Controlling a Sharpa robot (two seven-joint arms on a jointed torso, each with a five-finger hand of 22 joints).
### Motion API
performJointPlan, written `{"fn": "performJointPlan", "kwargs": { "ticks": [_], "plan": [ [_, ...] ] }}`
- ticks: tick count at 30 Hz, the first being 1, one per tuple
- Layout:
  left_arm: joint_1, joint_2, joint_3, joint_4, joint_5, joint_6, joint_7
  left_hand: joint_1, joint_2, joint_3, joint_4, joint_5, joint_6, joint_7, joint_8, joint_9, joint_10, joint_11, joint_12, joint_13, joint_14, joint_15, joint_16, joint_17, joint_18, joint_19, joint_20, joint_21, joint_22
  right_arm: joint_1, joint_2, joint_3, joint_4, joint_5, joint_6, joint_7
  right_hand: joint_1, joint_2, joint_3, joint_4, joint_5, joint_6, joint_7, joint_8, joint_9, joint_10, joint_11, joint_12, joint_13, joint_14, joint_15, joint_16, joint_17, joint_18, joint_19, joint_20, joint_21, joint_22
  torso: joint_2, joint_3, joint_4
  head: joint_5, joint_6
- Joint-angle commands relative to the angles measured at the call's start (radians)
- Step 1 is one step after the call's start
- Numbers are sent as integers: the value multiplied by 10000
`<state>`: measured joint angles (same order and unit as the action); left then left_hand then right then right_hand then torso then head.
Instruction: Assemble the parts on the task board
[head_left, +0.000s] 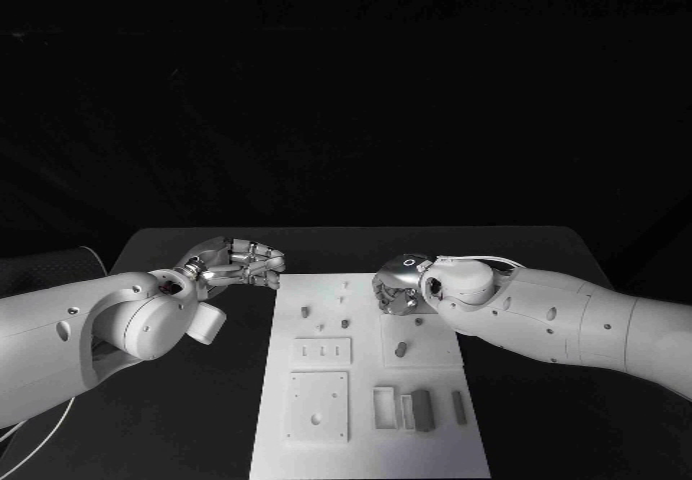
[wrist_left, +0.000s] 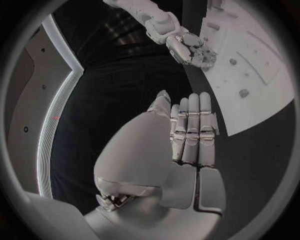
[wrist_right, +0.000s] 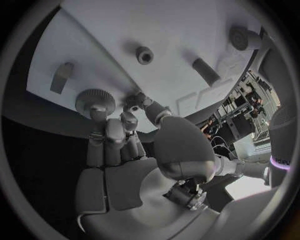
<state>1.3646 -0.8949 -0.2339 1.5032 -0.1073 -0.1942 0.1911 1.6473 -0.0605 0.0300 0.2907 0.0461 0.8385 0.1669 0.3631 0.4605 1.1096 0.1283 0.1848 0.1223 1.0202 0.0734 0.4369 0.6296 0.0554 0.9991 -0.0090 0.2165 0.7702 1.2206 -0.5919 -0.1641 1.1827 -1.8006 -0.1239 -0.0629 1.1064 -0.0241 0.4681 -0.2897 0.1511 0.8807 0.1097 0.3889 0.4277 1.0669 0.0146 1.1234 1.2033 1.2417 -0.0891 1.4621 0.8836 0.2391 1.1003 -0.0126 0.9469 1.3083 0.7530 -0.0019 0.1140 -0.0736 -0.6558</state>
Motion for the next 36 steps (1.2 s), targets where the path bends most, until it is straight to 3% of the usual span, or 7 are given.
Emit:
{"fn": "performJointPlan", "kwargs": {
  "ticks": [1,12,20,23,36],
  "plan": [
    [20,3,10,29,-31,96,55,-95,13,-39,2,31,-12,84,-71,-12,37,67,-52,-15,28,61,-41,12,105,-12,-48,-45,-9,-31,16,-17,43,-310,-109,-111,-32,115,60,9,21,1193,-50,50,35,-67,-173,84,-30,12,-96,43,-20,227,-54,-5,44,217,5,3,-16,0,28],
    [20,4,10,-24,-32,60,66,-92,13,-33,2,31,-7,84,-76,-11,44,67,-62,-15,31,61,-53,24,98,-9,-53,-52,-11,-27,-37,16,411,-791,-751,-769,-253,44,122,45,26,1283,-101,67,121,-6,-225,177,-143,37,-144,88,-60,227,-17,-18,111,205,7,-8,0,21,99],
    [20,0,10,-29,-32,31,69,-87,8,-29,1,31,-5,84,-81,-10,48,67,-71,-16,34,60,-62,34,94,-8,-57,-56,-12,12,73,251,499,-1163,-1566,-1315,-211,98,222,12,27,1340,-138,82,170,60,-262,206,-230,76,-172,113,-87,227,19,-51,149,202,17,-11,-9,76,171],
    [20,3,10,-33,-33,19,71,-86,7,-28,1,31,-5,84,-83,-10,50,67,-74,-16,35,60,-66,37,92,-7,-58,-58,-12,30,234,271,406,-1290,-1816,-1470,-179,101,252,0,22,1372,-159,92,198,104,-283,216,-280,105,-191,127,-102,227,47,-70,173,201,22,-16,-1,85,227],
    [20,93,10,-68,-53,17,71,-84,3,-24,1,31,-5,85,-92,-9,53,68,-88,-18,39,59,-78,51,85,-3,-63,-63,-13,4,1281,264,-354,-1530,-1930,-1694,-183,46,263,5,18,1370,-164,77,217,139,-292,209,-350,129,-209,135,-122,227,72,-88,190,195,34,-15,16,89,380]
  ]
}}
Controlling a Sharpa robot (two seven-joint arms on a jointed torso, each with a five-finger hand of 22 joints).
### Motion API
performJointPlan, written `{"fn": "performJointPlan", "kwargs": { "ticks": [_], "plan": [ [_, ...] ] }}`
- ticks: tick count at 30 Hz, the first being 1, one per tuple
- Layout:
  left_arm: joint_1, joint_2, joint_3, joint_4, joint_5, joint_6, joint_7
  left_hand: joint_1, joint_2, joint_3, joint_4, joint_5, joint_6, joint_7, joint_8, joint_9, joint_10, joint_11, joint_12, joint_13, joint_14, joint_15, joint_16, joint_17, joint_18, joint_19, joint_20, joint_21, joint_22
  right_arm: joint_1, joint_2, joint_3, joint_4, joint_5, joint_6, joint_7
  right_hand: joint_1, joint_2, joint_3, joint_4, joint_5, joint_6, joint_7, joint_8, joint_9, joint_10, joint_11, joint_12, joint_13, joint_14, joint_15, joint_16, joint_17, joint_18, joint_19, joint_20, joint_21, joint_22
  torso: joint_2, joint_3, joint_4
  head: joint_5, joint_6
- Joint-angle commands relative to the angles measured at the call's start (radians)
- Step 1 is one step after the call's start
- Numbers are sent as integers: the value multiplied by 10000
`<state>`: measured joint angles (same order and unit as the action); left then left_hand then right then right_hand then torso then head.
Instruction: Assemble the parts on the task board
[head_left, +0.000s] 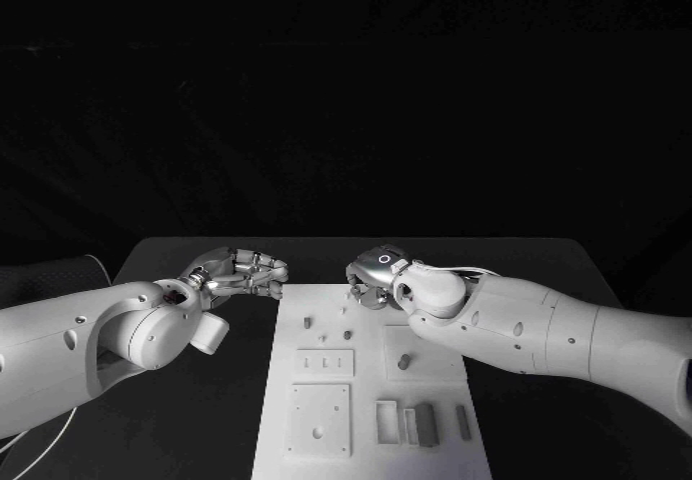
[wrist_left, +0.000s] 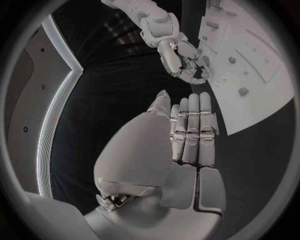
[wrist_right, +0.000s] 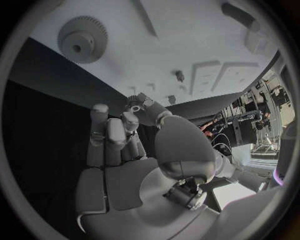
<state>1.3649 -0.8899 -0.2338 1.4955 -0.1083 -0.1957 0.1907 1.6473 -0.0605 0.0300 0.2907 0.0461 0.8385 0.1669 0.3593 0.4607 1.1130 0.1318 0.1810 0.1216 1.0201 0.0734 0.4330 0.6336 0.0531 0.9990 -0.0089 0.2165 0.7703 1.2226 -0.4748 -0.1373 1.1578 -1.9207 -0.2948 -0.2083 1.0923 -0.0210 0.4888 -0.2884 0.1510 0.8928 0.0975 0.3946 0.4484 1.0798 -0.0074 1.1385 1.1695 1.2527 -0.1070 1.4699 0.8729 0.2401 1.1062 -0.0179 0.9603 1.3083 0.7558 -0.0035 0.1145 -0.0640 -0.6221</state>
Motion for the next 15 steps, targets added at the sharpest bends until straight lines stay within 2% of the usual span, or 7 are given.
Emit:
{"fn": "performJointPlan", "kwargs": {
  "ticks": [1,9,15],
  "plan": [
    [18,61,9,1,-45,40,76,-83,4,-23,2,31,-5,85,-55,-10,19,34,-51,-11,40,59,-41,12,107,-2,-66,-64,-14,-22,178,-5,-138,-330,-258,-280,-43,13,58,-7,19,1245,-42,18,11,11,-72,56,-17,20,-31,57,-17,217,14,-36,57,195,8,4,12,2,57],
    [20,117,13,-15,-46,22,58,-83,6,-20,2,31,-5,86,-60,-10,22,34,-58,-11,41,59,-49,20,103,-1,-68,-68,-15,-23,448,-5,-257,-351,-182,-324,-72,5,70,1,20,1216,-31,-11,13,18,-64,39,-67,26,-35,53,-33,217,22,-42,58,188,19,-3,39,43,91],
    [32,114,17,0,-64,16,51,-81,5,-18,1,31,-4,86,-62,-10,25,34,-62,-12,42,59,-54,24,101,-1,-69,-71,-16,-25,590,-21,-480,-373,-106,-315,-71,-2,75,-4,20,1211,-29,-17,15,19,-63,35,-80,28,-35,52,-37,217,23,-44,57,187,47,11,55,47,116]
  ]
}}
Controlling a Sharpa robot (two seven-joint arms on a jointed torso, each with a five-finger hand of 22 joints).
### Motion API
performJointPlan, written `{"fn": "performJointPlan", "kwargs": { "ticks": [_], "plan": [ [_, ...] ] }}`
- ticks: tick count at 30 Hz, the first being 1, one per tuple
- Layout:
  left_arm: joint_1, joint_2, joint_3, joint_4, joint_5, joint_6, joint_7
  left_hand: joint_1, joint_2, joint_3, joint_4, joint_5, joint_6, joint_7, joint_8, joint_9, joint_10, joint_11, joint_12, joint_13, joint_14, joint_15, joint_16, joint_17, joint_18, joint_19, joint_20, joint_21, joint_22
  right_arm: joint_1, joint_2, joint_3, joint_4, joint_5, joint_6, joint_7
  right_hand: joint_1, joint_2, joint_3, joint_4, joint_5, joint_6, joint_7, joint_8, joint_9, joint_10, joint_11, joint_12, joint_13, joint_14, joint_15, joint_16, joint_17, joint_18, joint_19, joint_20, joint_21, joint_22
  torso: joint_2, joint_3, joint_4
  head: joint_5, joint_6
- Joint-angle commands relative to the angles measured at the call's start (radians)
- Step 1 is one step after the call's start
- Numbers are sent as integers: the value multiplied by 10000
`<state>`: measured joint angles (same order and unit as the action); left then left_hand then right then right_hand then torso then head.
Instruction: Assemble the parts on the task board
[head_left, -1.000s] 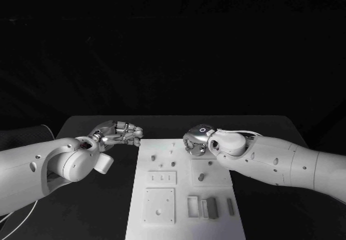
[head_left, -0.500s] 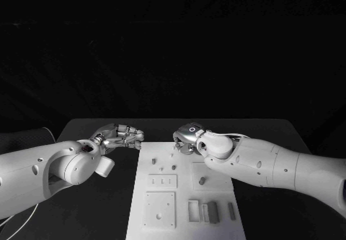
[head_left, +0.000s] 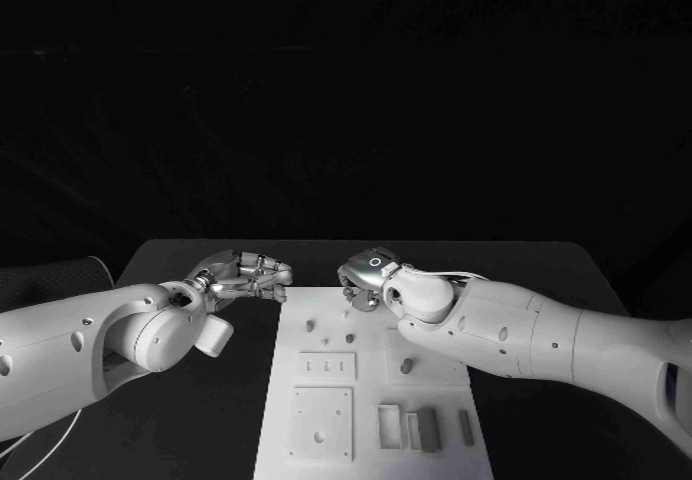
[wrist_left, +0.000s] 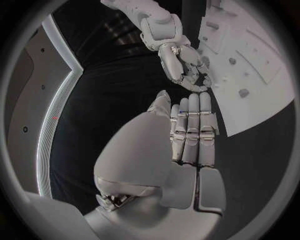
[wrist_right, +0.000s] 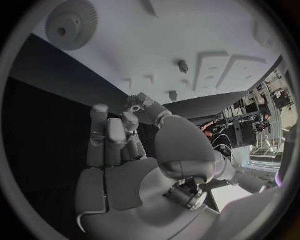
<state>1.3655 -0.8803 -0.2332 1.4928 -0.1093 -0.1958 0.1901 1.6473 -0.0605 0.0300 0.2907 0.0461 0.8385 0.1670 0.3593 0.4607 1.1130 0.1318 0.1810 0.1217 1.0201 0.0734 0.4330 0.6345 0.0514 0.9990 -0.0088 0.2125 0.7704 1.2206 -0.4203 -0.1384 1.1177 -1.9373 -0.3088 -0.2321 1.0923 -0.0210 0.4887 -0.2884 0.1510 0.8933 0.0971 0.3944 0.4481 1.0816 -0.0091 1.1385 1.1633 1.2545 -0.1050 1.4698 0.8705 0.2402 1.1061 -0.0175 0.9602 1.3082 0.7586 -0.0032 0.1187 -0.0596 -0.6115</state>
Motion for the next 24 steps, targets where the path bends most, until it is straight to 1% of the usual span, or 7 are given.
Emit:
{"fn": "performJointPlan", "kwargs": {
  "ticks": [1,4,9,11,16,21,24],
  "plan": [
    [30,16,12,33,-59,16,50,-81,5,-18,1,31,-4,86,-62,-10,25,34,-63,-12,42,59,-55,16,117,-1,-70,-32,-16,-7,78,-17,-130,-177,74,-30,-71,-7,77,-5,20,1205,-24,-18,18,3,-45,34,-22,10,-55,52,-14,216,24,-49,57,187,14,9,9,9,-1],
    [43,20,12,31,-61,14,49,-81,4,-17,1,31,-3,86,-64,-9,26,34,-65,-12,42,59,-58,19,116,0,-71,-33,-17,-17,164,-37,-266,-90,66,27,-87,-4,78,5,19,1203,-21,-24,20,5,-42,31,-37,11,-54,51,-19,216,25,-50,57,185,10,6,-3,21,-14],
    [74,32,12,50,-64,23,37,-81,6,-16,2,31,-2,86,-66,-9,30,34,-69,-12,43,59,-63,23,114,1,-72,-35,-17,-19,227,-72,-441,-90,150,41,-91,6,85,5,21,1200,-20,-28,22,6,-41,30,-48,12,-53,50,-23,216,27,-51,56,184,21,5,5,41,-36],
    [81,26,12,60,-67,23,36,-81,6,-15,2,31,-1,86,-66,-9,30,34,-70,-12,43,59,-64,24,113,1,-72,-36,-17,-19,226,-73,-453,-90,163,44,-90,6,87,3,21,1199,-20,-30,23,7,-41,30,-50,13,-53,50,-24,216,27,-52,55,183,23,2,4,48,-53],
    [114,16,13,59,-72,2,14,-77,-2,-16,0,31,-2,86,-70,-8,32,34,-76,-13,45,59,-70,30,111,1,-75,-39,-17,-21,253,-84,-482,-90,187,65,-89,-13,90,-7,20,1196,-18,-36,26,7,-40,28,-64,13,-53,48,-29,216,25,-55,54,183,19,8,-35,115,-91],
    [131,21,13,70,-74,43,16,-79,-5,-16,2,31,-3,87,-74,-8,34,35,-80,-13,46,59,-75,35,108,1,-75,-41,-18,-27,264,-97,-487,-94,233,83,-78,-26,98,-15,21,1195,-18,-40,29,8,-39,26,-77,14,-53,48,-33,216,26,-59,54,182,24,8,-29,135,-106],
    [138,22,13,72,-80,35,14,-80,-7,-16,2,31,-2,88,-75,-8,36,35,-82,-13,45,60,-79,38,107,1,-75,-43,-18,-33,271,-102,-481,-94,232,91,-67,-39,102,-21,21,1192,-17,-45,31,8,-39,26,-86,15,-53,49,-36,216,25,-62,54,182,20,1,-25,180,-124]
  ]
}}
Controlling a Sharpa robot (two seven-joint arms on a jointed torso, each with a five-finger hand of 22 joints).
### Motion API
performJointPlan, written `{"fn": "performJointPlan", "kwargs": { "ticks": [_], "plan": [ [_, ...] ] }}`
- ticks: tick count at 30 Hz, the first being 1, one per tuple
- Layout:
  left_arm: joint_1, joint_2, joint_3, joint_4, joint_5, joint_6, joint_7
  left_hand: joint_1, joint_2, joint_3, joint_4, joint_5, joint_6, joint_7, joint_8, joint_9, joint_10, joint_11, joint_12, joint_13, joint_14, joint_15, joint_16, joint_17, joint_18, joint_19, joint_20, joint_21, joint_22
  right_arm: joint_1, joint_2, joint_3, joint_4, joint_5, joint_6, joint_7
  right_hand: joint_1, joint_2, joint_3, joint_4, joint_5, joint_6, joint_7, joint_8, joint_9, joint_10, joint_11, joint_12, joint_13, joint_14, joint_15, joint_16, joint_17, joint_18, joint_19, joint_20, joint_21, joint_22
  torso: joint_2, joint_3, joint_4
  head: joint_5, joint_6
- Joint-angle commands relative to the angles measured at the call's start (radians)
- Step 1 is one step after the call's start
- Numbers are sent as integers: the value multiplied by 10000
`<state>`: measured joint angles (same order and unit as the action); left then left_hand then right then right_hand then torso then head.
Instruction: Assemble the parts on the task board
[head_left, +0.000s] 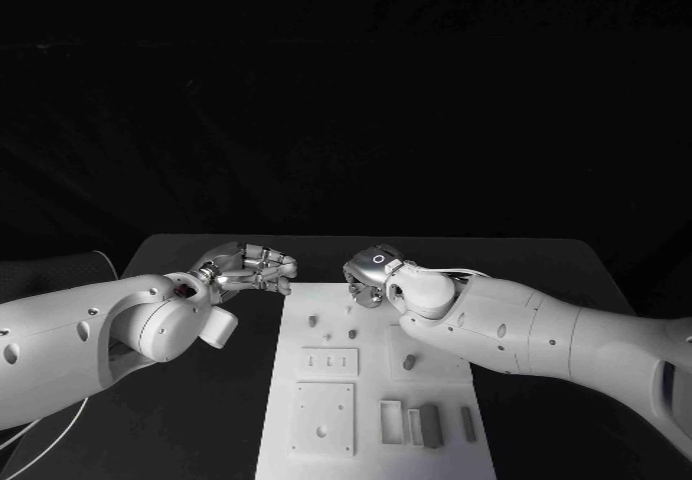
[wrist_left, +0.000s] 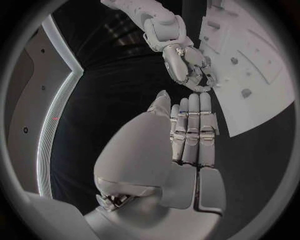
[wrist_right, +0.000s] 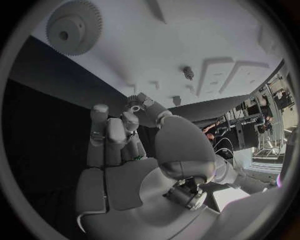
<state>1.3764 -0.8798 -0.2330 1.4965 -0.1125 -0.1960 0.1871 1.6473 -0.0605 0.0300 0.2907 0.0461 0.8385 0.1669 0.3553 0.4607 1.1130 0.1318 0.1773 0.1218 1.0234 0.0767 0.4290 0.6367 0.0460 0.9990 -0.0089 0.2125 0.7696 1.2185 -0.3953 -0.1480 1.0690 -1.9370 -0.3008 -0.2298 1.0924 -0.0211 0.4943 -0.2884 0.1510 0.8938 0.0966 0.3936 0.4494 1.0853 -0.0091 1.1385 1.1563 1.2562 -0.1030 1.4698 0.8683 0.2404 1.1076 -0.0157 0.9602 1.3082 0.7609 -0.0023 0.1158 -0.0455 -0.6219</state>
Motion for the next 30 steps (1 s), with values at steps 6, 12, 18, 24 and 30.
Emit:
{"fn": "performJointPlan", "kwargs": {
  "ticks": [6,12,18,24,30],
  "plan": [
    [44,24,11,21,-57,23,43,-79,-12,-17,1,31,-2,88,-38,-8,39,34,-50,-15,10,28,-47,20,158,-1,-76,-47,-11,-22,63,-29,23,-97,200,90,-54,-59,52,-24,20,1187,-11,-41,22,-28,-37,28,-30,0,-73,51,-18,214,11,-84,55,183,-9,-14,9,66,-34],
    [53,26,10,11,-58,20,40,-78,-18,-17,1,30,-1,88,-41,-7,43,34,-54,-15,9,28,-54,25,155,-3,-77,-51,-12,-32,90,-53,3,-97,194,66,-50,-67,53,-23,20,1187,-10,-44,24,-27,-37,29,-36,0,-72,52,-20,214,11,-86,55,183,-1,-9,0,76,-36],
    [58,32,10,16,-58,26,40,-76,-18,-15,1,31,0,88,-44,-7,45,34,-59,-15,8,29,-61,31,153,-3,-78,-55,-12,-32,98,-56,3,-97,256,56,-47,-75,55,-22,19,1187,-9,-46,26,-26,-36,30,-42,1,-72,52,-22,214,11,-87,55,183,-2,-21,-6,78,-36],
    [62,31,10,14,-59,24,37,-74,-18,-13,1,31,1,89,-46,-6,48,34,-64,-15,9,29,-68,36,150,-3,-80,-58,-12,-34,121,-78,-31,-97,336,45,-48,-79,56,-17,18,1187,-7,-49,28,-26,-35,31,-49,1,-71,52,-24,214,11,-88,55,183,-2,-15,-1,75,-41],
    [75,25,10,18,-61,36,24,-73,-19,-12,1,31,2,89,-49,-5,51,34,-69,-15,10,30,-74,42,148,-3,-80,-61,-13,-35,147,-93,-82,-97,346,-41,-57,-100,52,-14,16,1180,-3,-59,30,-26,-31,33,-62,1,-69,53,-28,214,11,-88,55,182,9,-15,-3,72,-38]
  ]
}}
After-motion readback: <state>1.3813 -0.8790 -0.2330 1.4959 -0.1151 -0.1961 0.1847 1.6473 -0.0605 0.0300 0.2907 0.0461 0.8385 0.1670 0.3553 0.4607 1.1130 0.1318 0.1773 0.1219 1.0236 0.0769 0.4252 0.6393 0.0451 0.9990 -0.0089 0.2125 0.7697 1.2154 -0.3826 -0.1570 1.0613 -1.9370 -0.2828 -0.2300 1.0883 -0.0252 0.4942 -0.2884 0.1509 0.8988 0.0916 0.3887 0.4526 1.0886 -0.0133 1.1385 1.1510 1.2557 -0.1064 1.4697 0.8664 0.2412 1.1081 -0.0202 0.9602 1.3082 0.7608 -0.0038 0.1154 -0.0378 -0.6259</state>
